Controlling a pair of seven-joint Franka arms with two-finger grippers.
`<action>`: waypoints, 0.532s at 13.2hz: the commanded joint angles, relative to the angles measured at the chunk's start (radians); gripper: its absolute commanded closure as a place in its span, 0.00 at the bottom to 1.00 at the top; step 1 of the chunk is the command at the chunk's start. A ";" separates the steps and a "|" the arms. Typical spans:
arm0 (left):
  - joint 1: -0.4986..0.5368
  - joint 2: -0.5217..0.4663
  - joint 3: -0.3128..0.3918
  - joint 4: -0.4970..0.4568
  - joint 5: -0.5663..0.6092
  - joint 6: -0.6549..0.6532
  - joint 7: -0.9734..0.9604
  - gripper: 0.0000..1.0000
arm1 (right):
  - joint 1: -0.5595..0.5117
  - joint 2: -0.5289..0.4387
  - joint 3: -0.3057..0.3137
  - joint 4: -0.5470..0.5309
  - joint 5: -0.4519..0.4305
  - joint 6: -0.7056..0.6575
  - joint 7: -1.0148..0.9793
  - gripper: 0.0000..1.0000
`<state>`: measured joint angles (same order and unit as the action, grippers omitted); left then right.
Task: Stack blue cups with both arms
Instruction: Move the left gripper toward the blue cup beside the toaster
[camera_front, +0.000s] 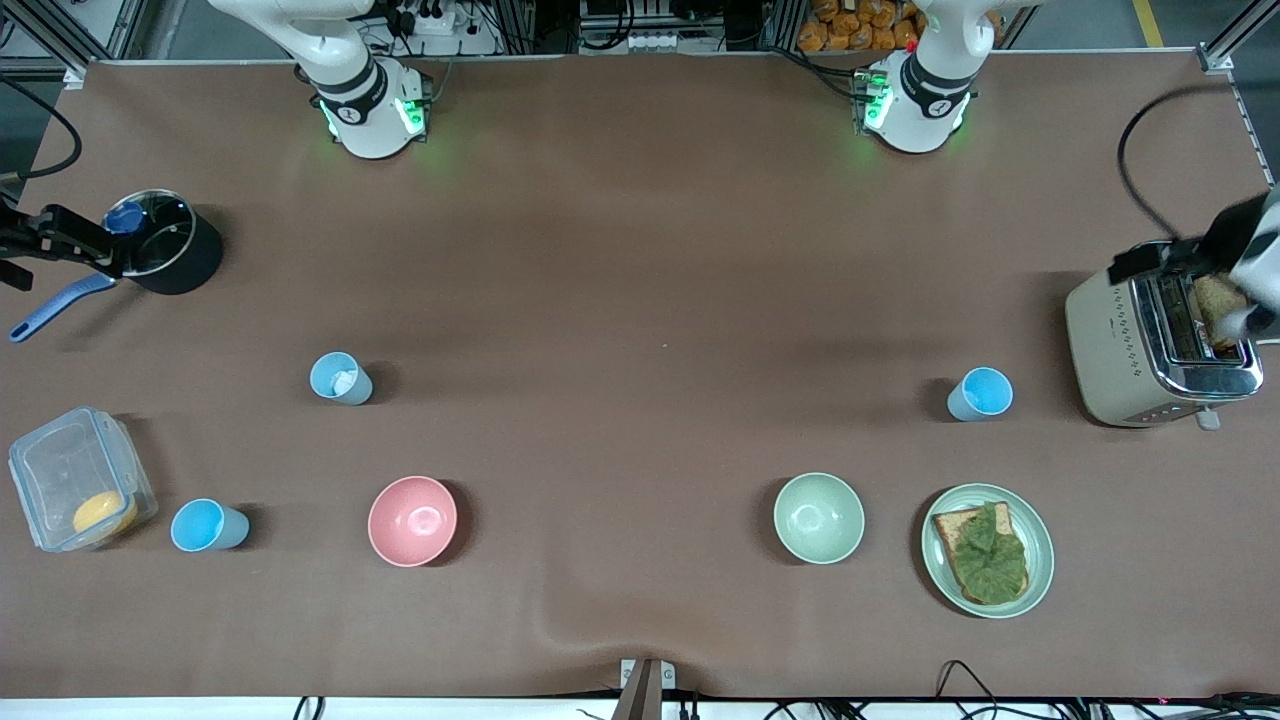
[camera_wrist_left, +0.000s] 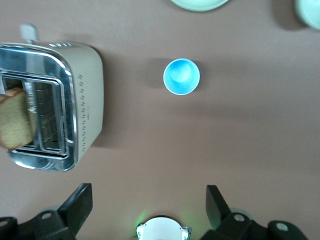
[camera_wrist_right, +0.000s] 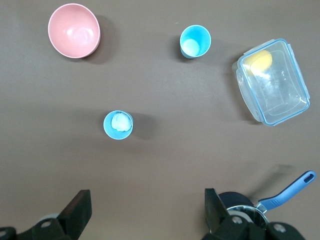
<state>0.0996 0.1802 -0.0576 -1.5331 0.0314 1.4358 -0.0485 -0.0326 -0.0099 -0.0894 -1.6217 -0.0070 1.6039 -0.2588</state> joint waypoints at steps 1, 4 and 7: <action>-0.008 0.076 -0.011 0.027 -0.007 -0.012 -0.004 0.00 | -0.009 0.008 0.011 0.022 -0.016 -0.016 0.000 0.00; 0.000 0.114 -0.011 0.024 -0.002 0.098 0.019 0.00 | -0.007 0.008 0.011 0.022 -0.016 -0.016 0.000 0.00; 0.035 0.174 -0.005 0.021 -0.022 0.191 0.042 0.00 | -0.007 0.008 0.011 0.022 -0.016 -0.016 0.000 0.00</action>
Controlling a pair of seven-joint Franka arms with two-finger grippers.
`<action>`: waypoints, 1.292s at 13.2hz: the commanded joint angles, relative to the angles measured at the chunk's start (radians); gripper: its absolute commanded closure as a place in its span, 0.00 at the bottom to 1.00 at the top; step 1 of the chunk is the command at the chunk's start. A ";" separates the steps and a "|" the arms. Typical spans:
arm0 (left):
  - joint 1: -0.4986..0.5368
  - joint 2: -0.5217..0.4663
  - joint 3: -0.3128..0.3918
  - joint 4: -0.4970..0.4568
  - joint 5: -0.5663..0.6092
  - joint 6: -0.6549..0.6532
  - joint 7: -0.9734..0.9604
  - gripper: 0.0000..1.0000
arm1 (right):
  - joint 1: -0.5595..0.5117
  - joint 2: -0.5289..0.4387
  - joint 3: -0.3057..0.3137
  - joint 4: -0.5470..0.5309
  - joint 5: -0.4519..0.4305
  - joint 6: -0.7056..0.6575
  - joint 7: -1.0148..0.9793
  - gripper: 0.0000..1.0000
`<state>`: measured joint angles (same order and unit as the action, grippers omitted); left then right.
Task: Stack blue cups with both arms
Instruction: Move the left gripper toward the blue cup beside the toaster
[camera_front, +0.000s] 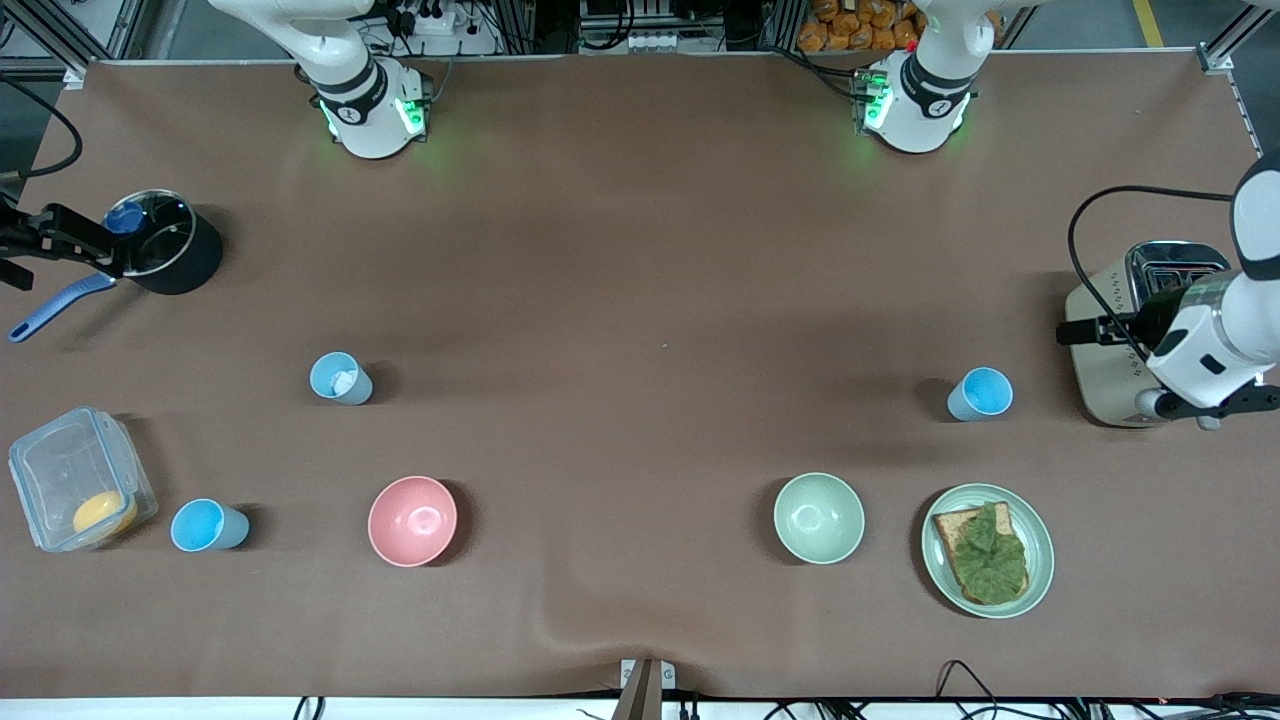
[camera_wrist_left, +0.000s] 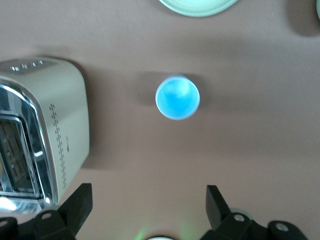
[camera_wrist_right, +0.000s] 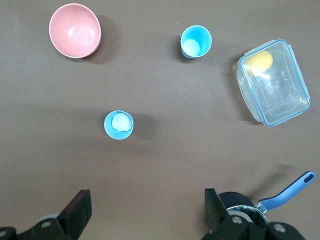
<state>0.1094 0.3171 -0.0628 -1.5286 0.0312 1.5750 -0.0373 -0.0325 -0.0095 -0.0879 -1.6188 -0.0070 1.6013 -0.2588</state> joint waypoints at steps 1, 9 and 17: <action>0.026 0.059 0.001 0.019 -0.020 0.072 0.031 0.00 | -0.007 0.008 0.010 0.019 -0.016 -0.014 0.000 0.00; 0.102 0.083 0.000 -0.089 -0.056 0.282 0.028 0.00 | -0.009 0.005 0.013 0.019 -0.015 -0.015 0.000 0.00; 0.115 -0.001 -0.008 -0.358 -0.116 0.629 0.033 0.00 | -0.009 0.005 0.013 0.017 -0.015 -0.015 0.000 0.00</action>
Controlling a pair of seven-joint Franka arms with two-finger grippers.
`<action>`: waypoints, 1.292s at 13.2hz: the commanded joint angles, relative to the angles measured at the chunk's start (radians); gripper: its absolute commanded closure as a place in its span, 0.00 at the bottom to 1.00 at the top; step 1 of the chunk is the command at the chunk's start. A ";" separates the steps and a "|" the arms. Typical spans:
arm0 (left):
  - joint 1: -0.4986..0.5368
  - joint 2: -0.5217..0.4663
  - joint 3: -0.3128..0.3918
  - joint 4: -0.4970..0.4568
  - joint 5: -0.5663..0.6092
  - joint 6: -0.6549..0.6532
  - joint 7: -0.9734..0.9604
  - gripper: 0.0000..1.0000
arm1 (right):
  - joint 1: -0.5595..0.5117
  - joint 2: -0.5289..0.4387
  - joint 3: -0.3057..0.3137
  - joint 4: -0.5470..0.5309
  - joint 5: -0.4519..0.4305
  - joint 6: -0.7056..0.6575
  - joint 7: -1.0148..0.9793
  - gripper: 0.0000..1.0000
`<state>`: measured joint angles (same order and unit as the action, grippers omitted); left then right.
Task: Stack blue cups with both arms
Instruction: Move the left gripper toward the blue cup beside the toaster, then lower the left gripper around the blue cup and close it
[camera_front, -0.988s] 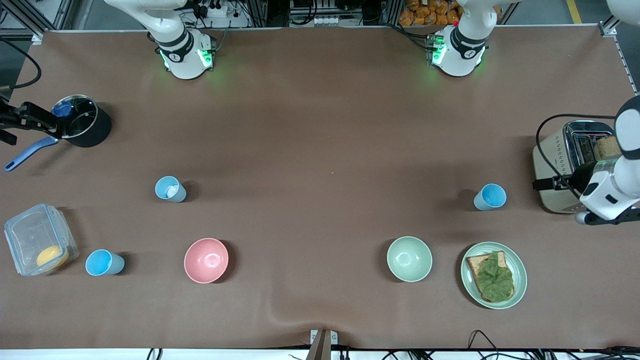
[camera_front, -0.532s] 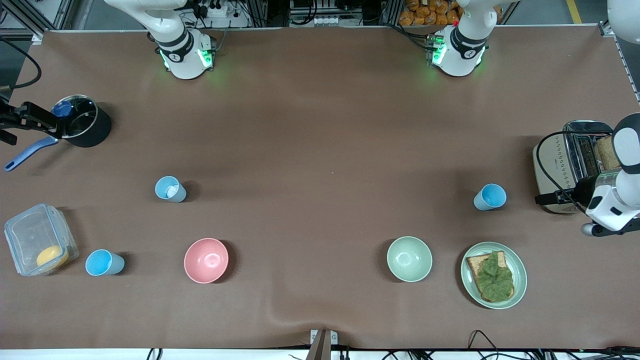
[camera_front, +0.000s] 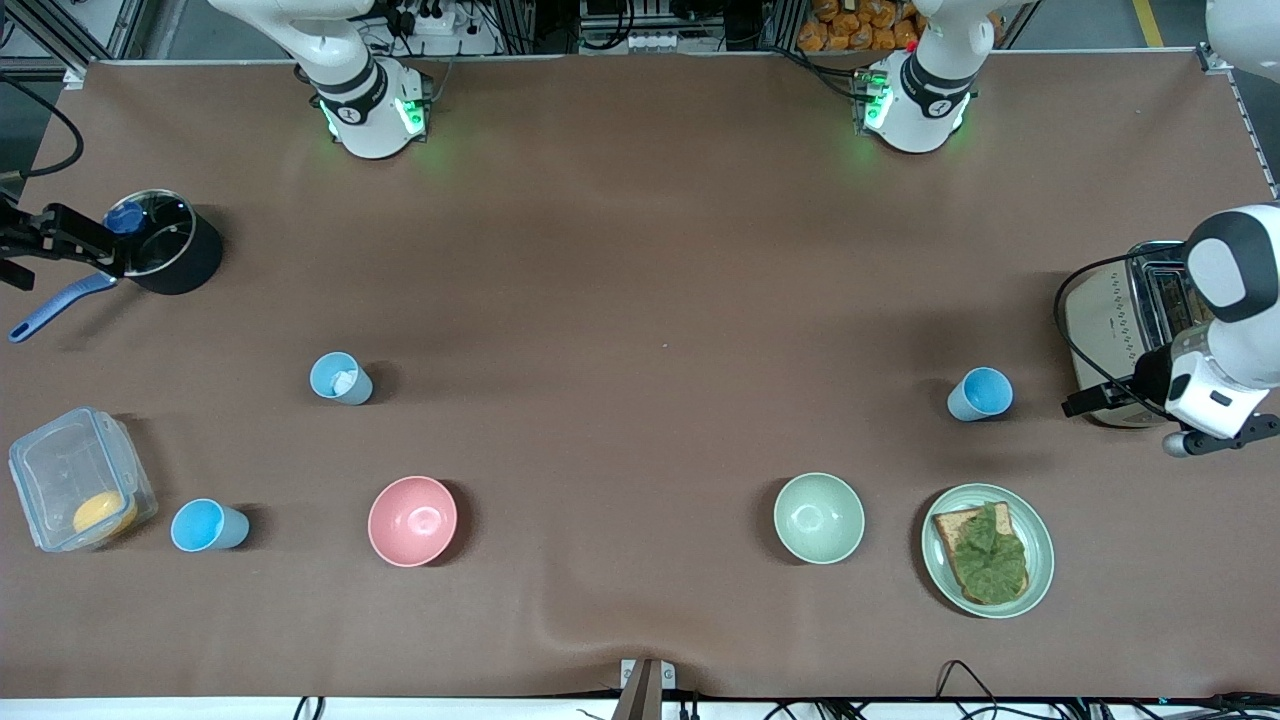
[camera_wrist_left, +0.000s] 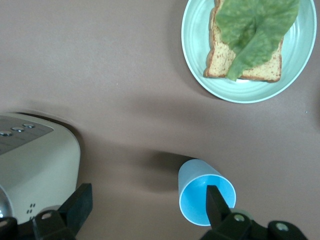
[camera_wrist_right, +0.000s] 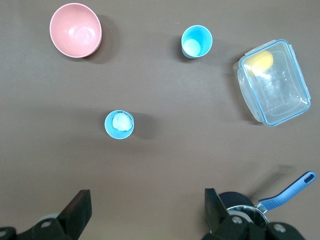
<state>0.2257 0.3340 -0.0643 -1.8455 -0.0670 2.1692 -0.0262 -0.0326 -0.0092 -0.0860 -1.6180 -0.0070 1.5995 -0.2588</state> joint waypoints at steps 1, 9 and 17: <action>-0.003 0.008 -0.012 -0.037 -0.008 0.050 0.041 0.00 | -0.007 0.005 0.011 0.017 -0.015 -0.013 0.001 0.00; -0.032 0.077 -0.023 -0.058 -0.007 0.127 0.058 0.00 | -0.021 0.003 0.026 0.017 -0.015 -0.016 0.000 0.00; -0.060 0.100 -0.025 -0.133 0.015 0.124 0.051 0.00 | -0.021 0.003 0.026 0.018 -0.015 -0.018 0.000 0.00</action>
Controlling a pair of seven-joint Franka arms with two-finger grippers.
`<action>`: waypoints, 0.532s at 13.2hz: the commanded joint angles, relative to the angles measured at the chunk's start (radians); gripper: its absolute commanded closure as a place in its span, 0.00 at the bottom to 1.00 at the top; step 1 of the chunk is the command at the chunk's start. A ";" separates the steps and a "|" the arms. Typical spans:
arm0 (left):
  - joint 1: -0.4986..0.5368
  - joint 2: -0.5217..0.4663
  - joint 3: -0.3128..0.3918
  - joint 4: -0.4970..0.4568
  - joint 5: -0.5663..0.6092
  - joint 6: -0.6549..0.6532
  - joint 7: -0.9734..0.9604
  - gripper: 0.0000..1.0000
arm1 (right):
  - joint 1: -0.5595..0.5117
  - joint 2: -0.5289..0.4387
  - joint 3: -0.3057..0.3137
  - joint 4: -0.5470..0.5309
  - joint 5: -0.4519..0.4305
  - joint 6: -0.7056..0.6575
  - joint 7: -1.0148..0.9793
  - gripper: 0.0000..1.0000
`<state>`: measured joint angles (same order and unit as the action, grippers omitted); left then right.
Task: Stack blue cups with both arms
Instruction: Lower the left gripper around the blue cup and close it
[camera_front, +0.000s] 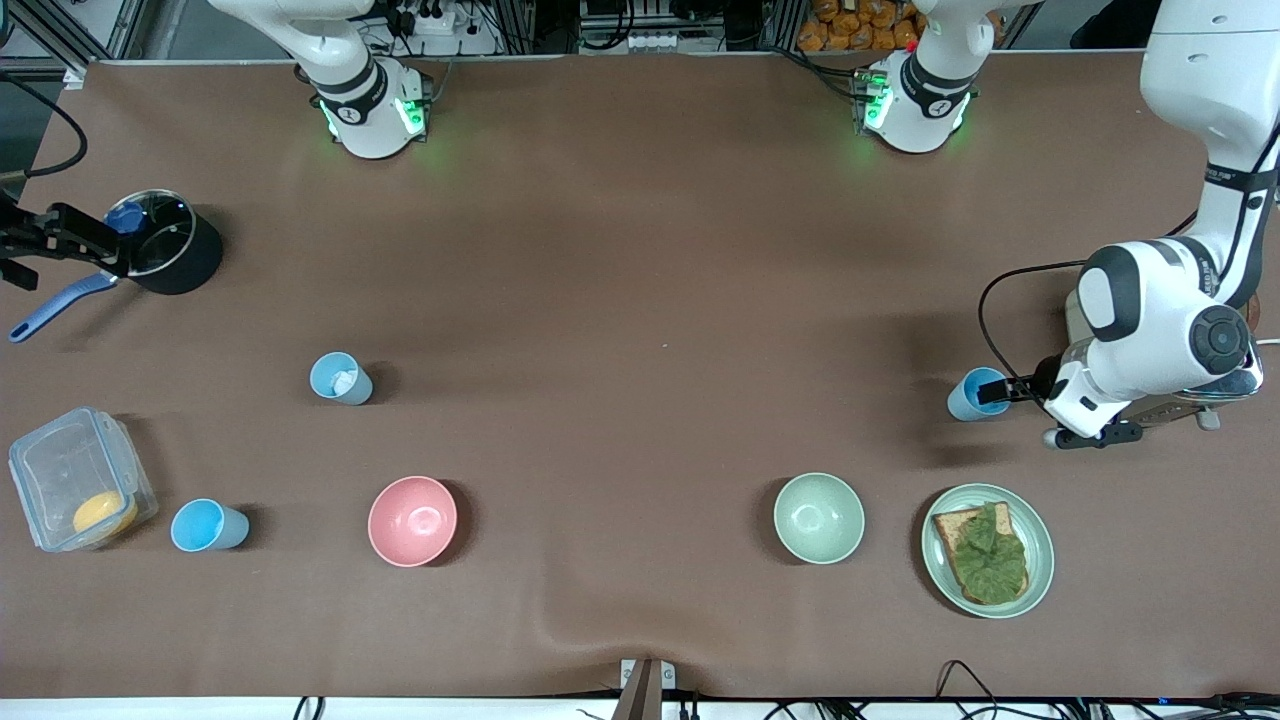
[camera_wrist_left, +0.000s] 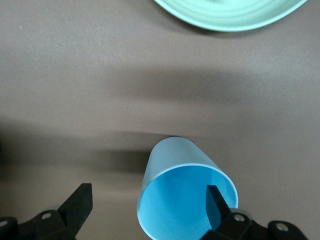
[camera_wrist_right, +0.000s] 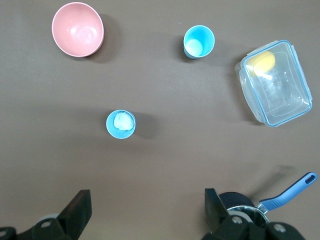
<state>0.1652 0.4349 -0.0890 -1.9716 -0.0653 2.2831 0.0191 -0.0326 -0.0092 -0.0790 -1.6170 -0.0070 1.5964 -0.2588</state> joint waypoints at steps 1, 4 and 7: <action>0.000 0.010 0.000 -0.007 0.012 0.010 0.007 0.00 | -0.021 0.003 0.019 0.017 -0.015 -0.015 0.000 0.00; 0.002 0.038 0.002 -0.006 0.013 0.010 0.016 0.00 | -0.020 0.003 0.019 0.017 -0.015 -0.015 0.001 0.00; 0.002 0.045 0.002 -0.009 0.019 0.009 0.013 1.00 | -0.021 0.003 0.019 0.017 -0.015 -0.016 0.001 0.00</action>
<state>0.1655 0.4784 -0.0876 -1.9760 -0.0639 2.2837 0.0191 -0.0326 -0.0092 -0.0784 -1.6168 -0.0070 1.5960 -0.2588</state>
